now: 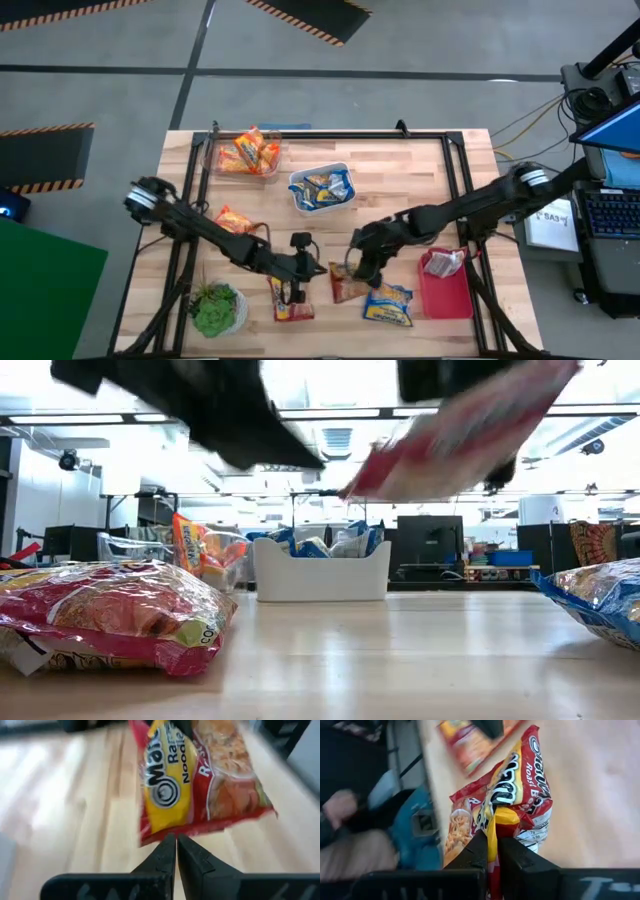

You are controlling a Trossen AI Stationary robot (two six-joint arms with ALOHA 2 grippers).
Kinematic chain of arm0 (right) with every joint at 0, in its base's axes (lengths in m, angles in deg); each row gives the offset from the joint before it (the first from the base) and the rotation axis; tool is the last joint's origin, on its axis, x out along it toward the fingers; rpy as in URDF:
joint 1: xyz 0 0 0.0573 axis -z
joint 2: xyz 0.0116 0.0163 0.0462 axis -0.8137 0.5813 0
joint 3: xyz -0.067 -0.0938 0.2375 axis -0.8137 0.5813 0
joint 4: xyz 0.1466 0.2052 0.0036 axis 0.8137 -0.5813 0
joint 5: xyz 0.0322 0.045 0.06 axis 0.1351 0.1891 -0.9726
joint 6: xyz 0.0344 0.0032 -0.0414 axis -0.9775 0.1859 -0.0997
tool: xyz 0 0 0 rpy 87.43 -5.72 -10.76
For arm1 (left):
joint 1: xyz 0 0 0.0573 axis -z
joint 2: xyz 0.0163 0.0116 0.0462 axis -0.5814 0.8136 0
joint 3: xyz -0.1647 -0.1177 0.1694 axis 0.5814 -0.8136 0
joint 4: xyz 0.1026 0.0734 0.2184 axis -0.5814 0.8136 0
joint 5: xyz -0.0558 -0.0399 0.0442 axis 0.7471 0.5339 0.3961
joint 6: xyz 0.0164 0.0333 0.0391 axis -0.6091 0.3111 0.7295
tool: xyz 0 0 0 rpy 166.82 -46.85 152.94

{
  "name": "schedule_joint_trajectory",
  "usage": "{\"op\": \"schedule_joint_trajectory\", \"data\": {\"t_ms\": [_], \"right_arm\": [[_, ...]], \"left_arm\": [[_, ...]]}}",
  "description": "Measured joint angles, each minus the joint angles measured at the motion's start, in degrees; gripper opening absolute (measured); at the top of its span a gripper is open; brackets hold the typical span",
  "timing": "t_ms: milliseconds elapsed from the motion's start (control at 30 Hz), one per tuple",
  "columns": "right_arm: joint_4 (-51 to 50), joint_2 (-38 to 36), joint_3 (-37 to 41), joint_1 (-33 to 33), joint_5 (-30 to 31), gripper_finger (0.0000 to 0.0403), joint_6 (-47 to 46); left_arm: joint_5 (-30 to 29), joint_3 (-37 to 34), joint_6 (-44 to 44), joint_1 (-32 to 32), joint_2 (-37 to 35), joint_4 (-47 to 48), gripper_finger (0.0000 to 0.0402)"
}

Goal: Sort Maruchan noodles
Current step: Put the red noodle pack into the pink bin

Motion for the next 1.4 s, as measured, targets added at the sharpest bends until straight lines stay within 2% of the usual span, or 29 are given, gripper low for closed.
{"op": "schedule_joint_trajectory", "data": {"t_ms": [100,233,433,533,600,833,933,1400], "right_arm": [[-8.5,-5.1,-3.1,-1.5,-3.3,0.0013,1.2],[-23.4,-9.2,-10.7,-3.7,-3.9,0.0013,1.4],[-54.2,-9.9,-23.1,-8.6,-2.9,0.0013,8.7],[-69.3,-9.1,-24.8,-12.0,-2.3,0.0013,11.6],[-75.1,-8.7,-24.4,-14.1,-2.1,0.0013,14.1],[-75.0,-7.1,-20.0,-20.3,-1.6,0.0013,27.5],[-76.0,-4.9,-18.6,-21.8,0.6,0.0013,31.5],[-76.7,7.0,-18.1,-22.8,3.2,0.0013,46.8]], "left_arm": [[0.0,0.0,3.9,0.1,-4.8,-0.1,0.0000],[0.0,0.1,8.4,0.1,-10.2,-0.2,0.0000],[0.0,0.1,11.9,0.1,-14.1,-0.3,0.0000],[0.0,0.1,12.1,0.1,-14.8,-0.2,0.0000],[0.0,0.1,12.6,0.1,-14.8,-0.2,0.0000],[0.0,0.1,12.8,0.1,-14.5,-0.1,0.0000],[0.0,0.1,12.8,0.1,-14.5,-0.1,0.0000],[0.0,0.1,12.8,0.1,-14.5,-0.2,0.0000]]}}
